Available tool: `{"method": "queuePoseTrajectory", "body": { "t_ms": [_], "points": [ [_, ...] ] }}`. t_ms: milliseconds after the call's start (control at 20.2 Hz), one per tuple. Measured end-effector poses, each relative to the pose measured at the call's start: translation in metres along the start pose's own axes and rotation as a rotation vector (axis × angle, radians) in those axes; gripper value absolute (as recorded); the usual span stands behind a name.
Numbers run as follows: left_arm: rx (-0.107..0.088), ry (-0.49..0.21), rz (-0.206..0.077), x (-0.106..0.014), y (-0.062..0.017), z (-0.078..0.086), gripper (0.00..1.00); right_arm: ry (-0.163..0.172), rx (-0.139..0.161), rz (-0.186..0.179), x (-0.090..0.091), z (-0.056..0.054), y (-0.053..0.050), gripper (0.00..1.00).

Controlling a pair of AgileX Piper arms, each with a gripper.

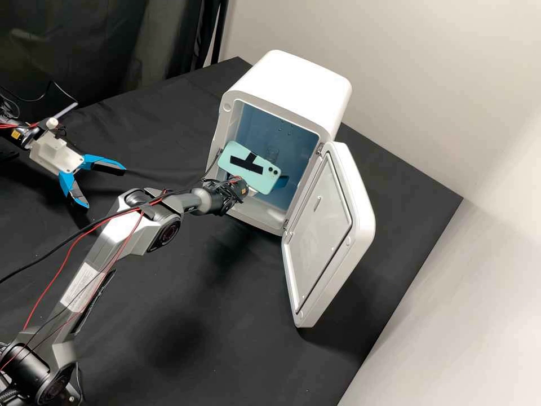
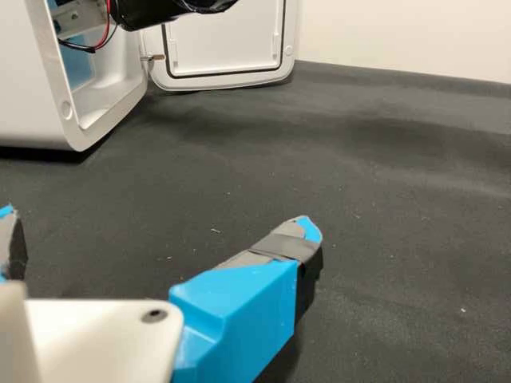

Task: Place the flask in the incubator

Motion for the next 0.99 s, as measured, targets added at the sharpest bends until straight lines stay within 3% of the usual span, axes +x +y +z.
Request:
{"method": "queuePoseTrajectory", "body": {
  "t_ms": [298, 744, 893, 992],
  "points": [
    [0.000, 0.000, 0.000, 0.000, 0.0000, 0.000, 1.00, 0.004, 0.048, -0.026, 0.003, 0.004, -0.008, 1.00],
    [-0.001, 0.008, 0.002, -0.001, 0.0004, -0.002, 1.00, 0.009, 0.061, -0.038, 0.003, 0.004, -0.010, 1.00],
    [-0.004, 0.039, 0.052, -0.005, 0.0106, -0.012, 1.00, 0.004, 0.067, -0.043, 0.002, 0.006, -0.012, 1.00],
    [-0.018, 0.052, 0.083, -0.009, 0.0170, -0.017, 1.00, -0.003, 0.067, -0.050, 0.002, 0.007, -0.013, 1.00]
  ]
}}
